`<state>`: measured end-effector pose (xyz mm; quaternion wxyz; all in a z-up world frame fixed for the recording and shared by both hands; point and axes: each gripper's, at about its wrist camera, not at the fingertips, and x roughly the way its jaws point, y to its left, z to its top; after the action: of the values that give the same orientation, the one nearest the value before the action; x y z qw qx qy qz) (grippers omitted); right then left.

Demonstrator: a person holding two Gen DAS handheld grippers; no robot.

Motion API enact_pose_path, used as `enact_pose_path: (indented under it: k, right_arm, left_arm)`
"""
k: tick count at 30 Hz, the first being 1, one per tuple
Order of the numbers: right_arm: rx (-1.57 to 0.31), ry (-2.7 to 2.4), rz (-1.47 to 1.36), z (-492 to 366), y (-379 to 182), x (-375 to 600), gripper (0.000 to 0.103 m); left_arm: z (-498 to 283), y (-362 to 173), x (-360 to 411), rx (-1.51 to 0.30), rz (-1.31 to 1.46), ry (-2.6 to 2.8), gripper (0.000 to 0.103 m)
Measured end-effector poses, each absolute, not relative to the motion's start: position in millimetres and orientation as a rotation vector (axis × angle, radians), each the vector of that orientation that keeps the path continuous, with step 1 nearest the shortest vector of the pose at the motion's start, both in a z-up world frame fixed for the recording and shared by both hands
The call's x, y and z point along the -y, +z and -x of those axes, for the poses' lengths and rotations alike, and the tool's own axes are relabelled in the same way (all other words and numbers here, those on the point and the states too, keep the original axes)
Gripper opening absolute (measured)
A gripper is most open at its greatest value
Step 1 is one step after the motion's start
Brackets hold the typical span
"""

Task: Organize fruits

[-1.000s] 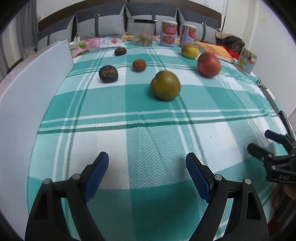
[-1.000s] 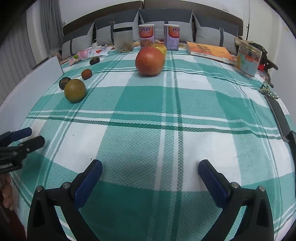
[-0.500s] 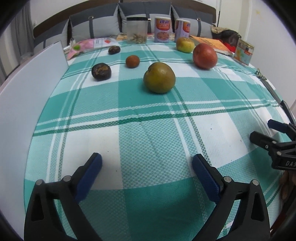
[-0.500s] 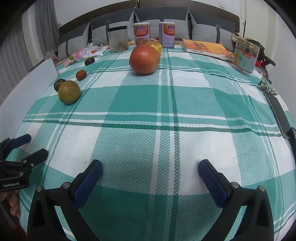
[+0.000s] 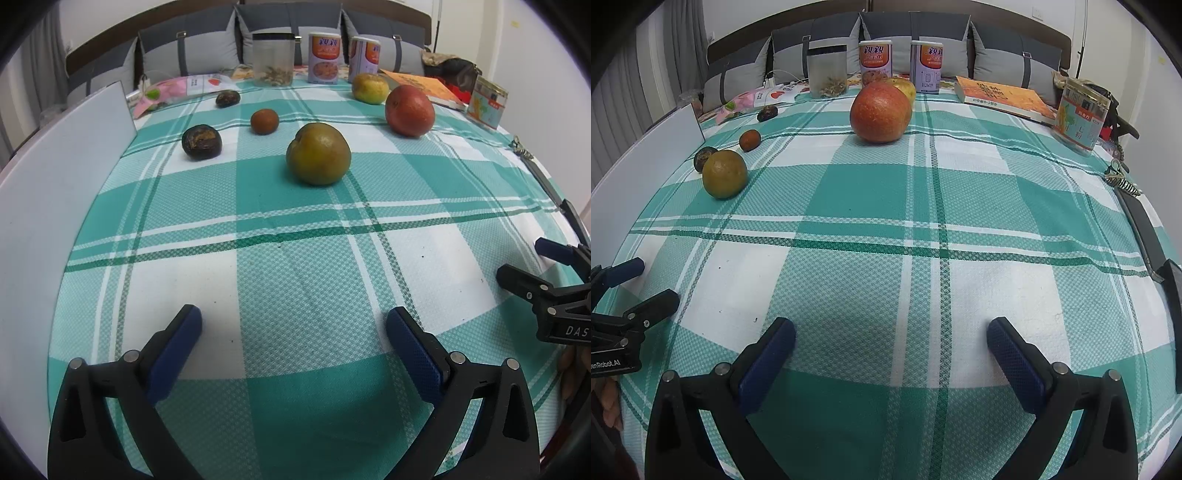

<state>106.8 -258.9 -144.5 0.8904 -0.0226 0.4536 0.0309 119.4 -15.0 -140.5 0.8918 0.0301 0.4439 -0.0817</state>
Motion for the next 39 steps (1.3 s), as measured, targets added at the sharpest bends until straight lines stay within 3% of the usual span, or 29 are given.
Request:
enact_pose_path:
  k: [18, 29, 30, 32, 39]
  right_arm:
    - [-0.942, 0.064, 0.047, -107.0, -144.5, 258.9, 0.103]
    - [-0.942, 0.065, 0.047, -107.3, -144.6, 258.7, 0.103]
    - [-0.942, 0.065, 0.047, -107.3, -144.6, 258.9, 0.103]
    - [-0.942, 0.064, 0.047, -107.4, -144.6, 258.7, 0.103]
    - [-0.943, 0.065, 0.047, -107.4, -144.6, 259.1, 0.103]
  left_arm:
    - [-121.5, -139.2, 15.0, -0.926, -0.058, -0.183, 0.1]
    - [-228.8, -118.9, 50.4, -0.929, -0.022, -0.195, 0.098]
    - [-233.8, -121.1, 52.6, -0.932, -0.035, -0.189, 0.096]
    - [-239.3, -126.3, 54.0, -0.955, -0.056, -0.196, 0.053]
    - [-215.9, -118.8, 39.9, -0.977, -0.055, -0.22, 0.05]
